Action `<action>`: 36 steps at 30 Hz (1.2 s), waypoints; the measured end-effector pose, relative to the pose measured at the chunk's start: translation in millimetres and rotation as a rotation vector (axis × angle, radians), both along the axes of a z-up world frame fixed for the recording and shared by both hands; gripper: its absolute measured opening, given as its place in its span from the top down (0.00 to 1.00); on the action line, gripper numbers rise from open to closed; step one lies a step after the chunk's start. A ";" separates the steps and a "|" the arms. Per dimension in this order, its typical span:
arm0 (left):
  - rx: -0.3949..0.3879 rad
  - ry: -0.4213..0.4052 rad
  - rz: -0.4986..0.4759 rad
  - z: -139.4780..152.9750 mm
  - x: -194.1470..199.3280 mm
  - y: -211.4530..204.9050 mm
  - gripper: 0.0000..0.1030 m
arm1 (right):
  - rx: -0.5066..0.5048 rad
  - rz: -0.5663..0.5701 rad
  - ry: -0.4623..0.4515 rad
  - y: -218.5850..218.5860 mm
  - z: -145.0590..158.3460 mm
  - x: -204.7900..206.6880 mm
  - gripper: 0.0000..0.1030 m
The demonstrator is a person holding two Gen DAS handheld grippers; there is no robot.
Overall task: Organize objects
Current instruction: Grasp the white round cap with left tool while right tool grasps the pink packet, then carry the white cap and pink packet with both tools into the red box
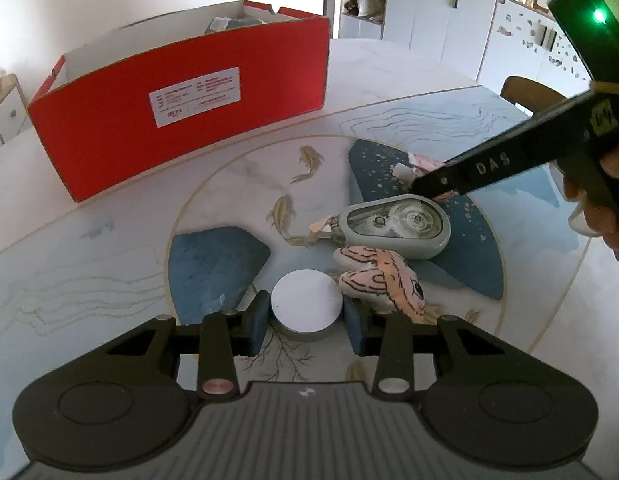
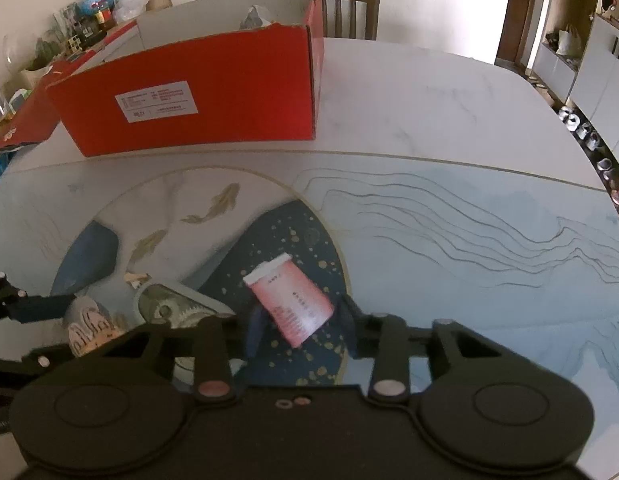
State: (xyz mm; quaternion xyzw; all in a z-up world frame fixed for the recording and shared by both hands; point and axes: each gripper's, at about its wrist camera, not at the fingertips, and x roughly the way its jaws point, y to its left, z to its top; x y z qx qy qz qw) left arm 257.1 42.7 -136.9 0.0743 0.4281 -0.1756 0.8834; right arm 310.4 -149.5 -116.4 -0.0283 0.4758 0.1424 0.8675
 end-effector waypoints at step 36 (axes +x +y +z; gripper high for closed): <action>-0.177 -0.103 0.129 103.7 -1.0 32.2 0.63 | 0.072 0.080 -0.174 30.6 110.8 -39.2 0.69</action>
